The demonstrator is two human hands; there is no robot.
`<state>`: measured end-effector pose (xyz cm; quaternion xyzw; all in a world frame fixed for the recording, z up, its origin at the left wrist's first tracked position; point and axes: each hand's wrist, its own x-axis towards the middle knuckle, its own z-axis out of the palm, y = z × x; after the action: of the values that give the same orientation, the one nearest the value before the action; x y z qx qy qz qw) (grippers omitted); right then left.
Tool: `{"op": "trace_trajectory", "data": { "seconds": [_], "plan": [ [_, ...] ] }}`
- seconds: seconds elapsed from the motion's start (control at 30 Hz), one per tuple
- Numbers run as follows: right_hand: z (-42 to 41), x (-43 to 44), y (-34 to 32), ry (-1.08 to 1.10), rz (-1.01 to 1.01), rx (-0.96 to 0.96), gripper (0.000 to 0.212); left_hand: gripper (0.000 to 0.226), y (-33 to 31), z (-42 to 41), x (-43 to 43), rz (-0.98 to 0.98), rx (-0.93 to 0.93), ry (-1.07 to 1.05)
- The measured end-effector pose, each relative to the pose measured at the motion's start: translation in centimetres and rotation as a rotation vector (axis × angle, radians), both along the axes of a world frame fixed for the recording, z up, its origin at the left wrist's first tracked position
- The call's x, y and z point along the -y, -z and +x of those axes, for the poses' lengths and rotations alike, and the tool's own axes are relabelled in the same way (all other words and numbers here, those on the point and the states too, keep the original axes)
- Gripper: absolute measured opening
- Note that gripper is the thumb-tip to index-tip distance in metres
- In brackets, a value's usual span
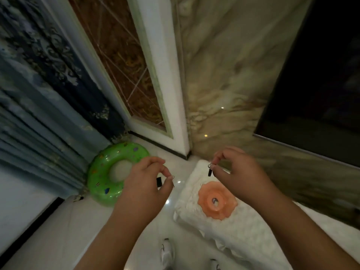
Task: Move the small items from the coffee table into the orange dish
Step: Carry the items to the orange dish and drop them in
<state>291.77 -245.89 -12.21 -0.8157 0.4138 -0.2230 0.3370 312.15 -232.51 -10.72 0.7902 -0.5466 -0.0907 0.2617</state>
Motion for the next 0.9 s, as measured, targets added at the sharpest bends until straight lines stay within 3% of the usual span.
{"op": "trace_trajectory", "data": {
  "seconds": [0.53, 0.9],
  "plan": [
    [-0.1, -0.5, 7.0, 0.515, 0.111, -0.126, 0.006, 0.008, 7.8, 4.0, 11.1, 0.046, -0.042, 0.513],
    [-1.3, 0.0, 18.9, 0.567, 0.253, -0.139, 0.010, 0.005, 17.5, 1.7, 13.7, 0.174, -0.112, 0.525]
  ]
}}
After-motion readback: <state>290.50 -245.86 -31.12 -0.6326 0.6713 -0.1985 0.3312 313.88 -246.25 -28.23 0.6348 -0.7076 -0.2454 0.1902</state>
